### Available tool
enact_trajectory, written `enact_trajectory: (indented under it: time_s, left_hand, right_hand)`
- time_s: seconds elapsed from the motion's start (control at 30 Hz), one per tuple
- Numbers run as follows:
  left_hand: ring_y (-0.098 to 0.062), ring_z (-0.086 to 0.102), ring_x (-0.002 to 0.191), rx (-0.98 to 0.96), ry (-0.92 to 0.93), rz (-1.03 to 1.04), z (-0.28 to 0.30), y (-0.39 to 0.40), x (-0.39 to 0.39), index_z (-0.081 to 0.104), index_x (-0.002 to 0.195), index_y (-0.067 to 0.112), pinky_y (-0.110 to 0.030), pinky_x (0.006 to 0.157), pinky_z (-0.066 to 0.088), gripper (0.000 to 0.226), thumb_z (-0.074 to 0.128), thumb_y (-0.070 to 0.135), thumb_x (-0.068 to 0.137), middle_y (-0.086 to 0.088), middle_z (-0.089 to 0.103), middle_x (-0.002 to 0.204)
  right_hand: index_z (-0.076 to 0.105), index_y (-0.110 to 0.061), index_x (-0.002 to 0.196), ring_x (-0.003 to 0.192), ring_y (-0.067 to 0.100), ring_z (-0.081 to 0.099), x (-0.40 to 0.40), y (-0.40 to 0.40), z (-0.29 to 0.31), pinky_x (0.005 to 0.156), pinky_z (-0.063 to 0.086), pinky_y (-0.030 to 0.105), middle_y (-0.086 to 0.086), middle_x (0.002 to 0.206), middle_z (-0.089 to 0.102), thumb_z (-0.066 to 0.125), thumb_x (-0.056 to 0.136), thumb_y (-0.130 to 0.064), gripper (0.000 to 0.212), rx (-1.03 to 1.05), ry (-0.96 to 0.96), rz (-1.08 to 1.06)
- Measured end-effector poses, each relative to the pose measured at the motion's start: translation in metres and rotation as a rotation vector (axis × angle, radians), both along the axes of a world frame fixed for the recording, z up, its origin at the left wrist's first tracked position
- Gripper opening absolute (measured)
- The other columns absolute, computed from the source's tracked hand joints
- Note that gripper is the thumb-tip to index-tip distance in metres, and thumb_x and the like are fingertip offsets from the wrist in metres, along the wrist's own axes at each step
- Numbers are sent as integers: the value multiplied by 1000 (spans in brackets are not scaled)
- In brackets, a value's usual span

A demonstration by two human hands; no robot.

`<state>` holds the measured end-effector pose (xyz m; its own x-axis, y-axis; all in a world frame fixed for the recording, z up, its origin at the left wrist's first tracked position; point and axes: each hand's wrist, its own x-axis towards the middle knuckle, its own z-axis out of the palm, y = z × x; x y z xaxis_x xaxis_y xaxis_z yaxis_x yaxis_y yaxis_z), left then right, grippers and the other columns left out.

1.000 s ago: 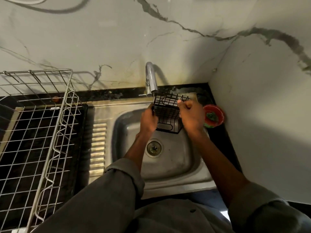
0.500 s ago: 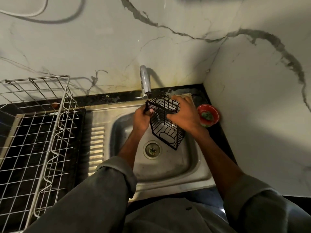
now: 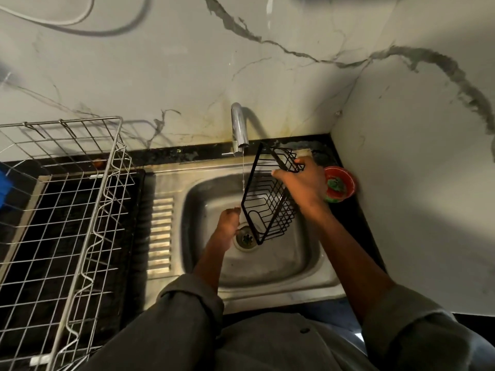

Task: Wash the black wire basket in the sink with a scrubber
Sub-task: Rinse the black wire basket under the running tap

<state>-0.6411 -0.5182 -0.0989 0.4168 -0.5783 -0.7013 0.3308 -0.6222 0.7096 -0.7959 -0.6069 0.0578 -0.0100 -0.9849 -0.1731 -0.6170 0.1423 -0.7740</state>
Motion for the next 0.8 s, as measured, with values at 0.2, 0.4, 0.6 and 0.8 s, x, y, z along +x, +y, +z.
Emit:
enact_trajectory:
  time_s: [0.2, 0.4, 0.6, 0.8]
  left_hand:
    - [-28, 69, 110, -85, 191, 145, 2, 7, 18, 67, 120, 16, -47, 98, 54, 28, 51, 36, 108, -7, 74, 118]
    - [-29, 63, 120, -238, 435, 213, 17, 5, 17, 69, 124, 20, -58, 107, 45, 37, 58, 48, 103, -3, 72, 125]
    - [-36, 59, 121, -304, 573, 224, 36, -13, -1, 68, 125, 18, -78, 105, 36, 40, 56, 50, 103, -6, 66, 135]
    - [-37, 61, 126, -246, 517, 165, 29, -25, -9, 67, 118, 16, -72, 108, 38, 47, 44, 56, 106, -13, 66, 136]
  right_hand:
    - [56, -25, 131, 103, 17, 63, 1, 6, 4, 86, 59, 43, -3, 120, 63, 85, 66, -52, 76, 170, -303, -132]
    - [53, -17, 133, 105, 22, 55, -16, -11, 12, 81, 57, 42, 3, 121, 55, 88, 70, -32, 74, 435, -575, -315]
    - [52, -12, 139, 115, 31, 52, -35, -23, 12, 65, 54, 37, 10, 130, 53, 87, 65, -26, 83, 488, -656, -413]
    - [63, -15, 120, 88, 22, 65, -29, -15, 9, 64, 62, 37, 6, 113, 67, 87, 44, -37, 82, 295, -639, -523]
